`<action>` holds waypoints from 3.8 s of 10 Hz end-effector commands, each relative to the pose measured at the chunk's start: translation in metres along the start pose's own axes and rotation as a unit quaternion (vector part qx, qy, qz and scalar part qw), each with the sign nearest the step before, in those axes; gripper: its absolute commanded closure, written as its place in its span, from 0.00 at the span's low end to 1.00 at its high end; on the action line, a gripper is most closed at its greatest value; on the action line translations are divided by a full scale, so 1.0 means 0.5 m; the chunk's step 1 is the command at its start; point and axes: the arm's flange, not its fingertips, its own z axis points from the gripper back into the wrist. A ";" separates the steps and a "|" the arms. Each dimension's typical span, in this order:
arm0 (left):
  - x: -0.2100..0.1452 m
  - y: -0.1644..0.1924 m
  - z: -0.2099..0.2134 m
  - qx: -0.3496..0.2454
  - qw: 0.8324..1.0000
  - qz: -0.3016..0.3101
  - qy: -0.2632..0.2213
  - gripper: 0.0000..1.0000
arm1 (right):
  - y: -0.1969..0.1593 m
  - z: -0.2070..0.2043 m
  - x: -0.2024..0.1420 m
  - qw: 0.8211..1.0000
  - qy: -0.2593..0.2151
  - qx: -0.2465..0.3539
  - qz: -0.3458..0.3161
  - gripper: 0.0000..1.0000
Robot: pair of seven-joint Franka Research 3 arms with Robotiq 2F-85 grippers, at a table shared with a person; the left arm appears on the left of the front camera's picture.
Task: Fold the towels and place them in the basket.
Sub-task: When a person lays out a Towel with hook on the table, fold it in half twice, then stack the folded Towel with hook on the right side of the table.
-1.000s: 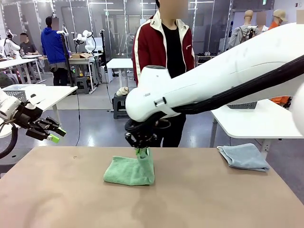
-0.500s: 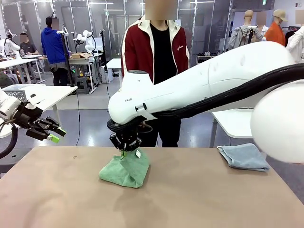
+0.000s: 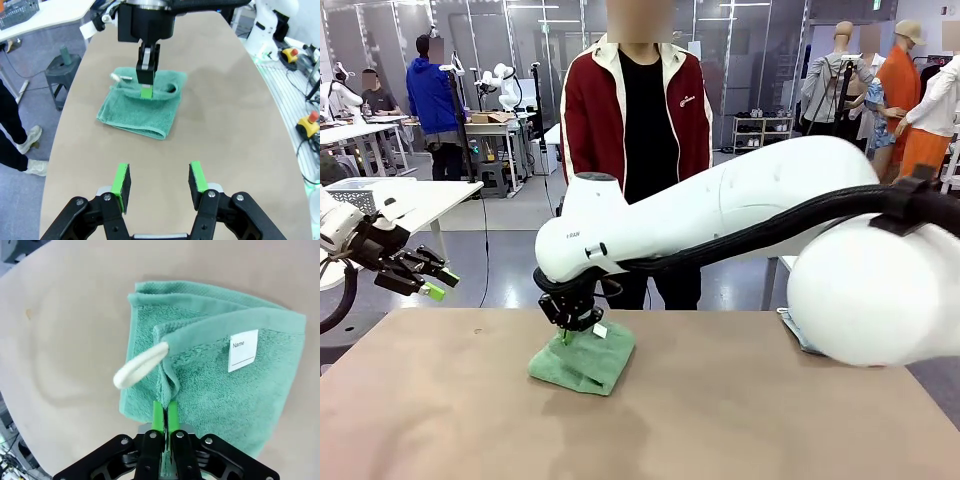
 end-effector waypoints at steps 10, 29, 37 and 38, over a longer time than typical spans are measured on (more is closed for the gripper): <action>0.000 -0.001 0.000 -0.003 1.000 -0.001 0.003 0.39 | -0.012 0.020 -0.017 0.994 -0.086 -0.023 -0.065 0.72; 0.000 -0.001 0.000 -0.003 1.000 -0.001 0.003 0.39 | -0.178 0.287 -0.059 0.989 -0.106 -0.095 -0.041 0.72; 0.000 -0.001 0.000 -0.003 1.000 -0.001 0.003 0.39 | -0.178 0.280 -0.152 0.986 -0.080 -0.079 -0.120 0.52; 0.000 -0.001 0.000 -0.003 1.000 -0.001 0.003 0.39 | -0.179 0.251 -0.161 0.985 -0.088 -0.073 -0.131 0.61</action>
